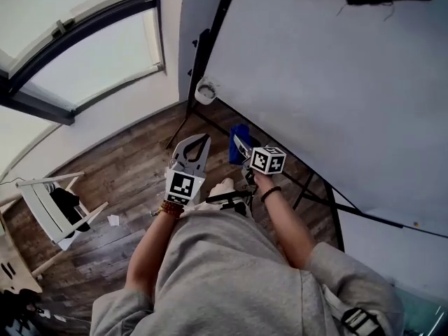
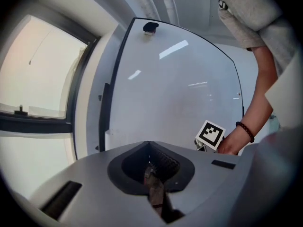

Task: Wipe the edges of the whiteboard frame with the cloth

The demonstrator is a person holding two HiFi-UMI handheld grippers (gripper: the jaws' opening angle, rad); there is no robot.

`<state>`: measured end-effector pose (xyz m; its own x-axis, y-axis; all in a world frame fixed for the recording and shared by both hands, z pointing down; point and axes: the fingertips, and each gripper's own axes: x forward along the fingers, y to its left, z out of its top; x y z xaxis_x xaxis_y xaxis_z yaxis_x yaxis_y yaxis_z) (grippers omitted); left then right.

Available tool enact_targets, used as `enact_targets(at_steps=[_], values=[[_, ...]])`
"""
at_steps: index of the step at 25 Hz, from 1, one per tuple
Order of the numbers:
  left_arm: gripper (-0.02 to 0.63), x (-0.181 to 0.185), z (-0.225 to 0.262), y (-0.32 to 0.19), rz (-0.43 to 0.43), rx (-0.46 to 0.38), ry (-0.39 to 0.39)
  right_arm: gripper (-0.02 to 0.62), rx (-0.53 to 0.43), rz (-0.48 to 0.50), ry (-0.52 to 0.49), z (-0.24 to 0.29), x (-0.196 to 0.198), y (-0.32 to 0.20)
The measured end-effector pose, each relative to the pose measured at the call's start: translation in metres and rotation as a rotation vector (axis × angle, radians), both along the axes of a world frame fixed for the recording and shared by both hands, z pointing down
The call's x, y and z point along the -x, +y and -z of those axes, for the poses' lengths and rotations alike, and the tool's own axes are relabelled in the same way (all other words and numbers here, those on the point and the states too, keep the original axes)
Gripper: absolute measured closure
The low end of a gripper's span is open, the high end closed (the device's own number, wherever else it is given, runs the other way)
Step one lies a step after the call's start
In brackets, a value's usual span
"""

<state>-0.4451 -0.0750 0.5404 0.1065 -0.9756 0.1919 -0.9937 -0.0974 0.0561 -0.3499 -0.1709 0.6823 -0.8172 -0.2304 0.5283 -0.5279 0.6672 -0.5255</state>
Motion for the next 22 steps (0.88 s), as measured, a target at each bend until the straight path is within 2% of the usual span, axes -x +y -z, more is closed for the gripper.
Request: enact_targets(at_steps=[4,8,13,18,22], values=[[0.597,-0.058,0.006,-0.014,-0.137,-0.014,0.035,0.454,-0.110,-0.094,-0.010,0.028,-0.064,0.002],[0.597,-0.105,0.024,-0.030,-0.225,-0.052,-0.003,0.454,-0.249,-0.211,-0.043,0.072,-0.122,-0.002],[0.597,-0.166,0.057,-0.046,-0.257,-0.065,-0.050,0.454,-0.428,-0.287,-0.066,0.136,-0.190,0.002],[0.597,-0.231,0.093,-0.029,-0.300,-0.112,-0.078,0.454,-0.609,-0.352,-0.045,0.188,-0.255,0.032],[0.597,-0.267,0.116,-0.005,-0.274,-0.157,-0.100,0.454,-0.767,-0.413,0.010,0.224,-0.298,0.061]])
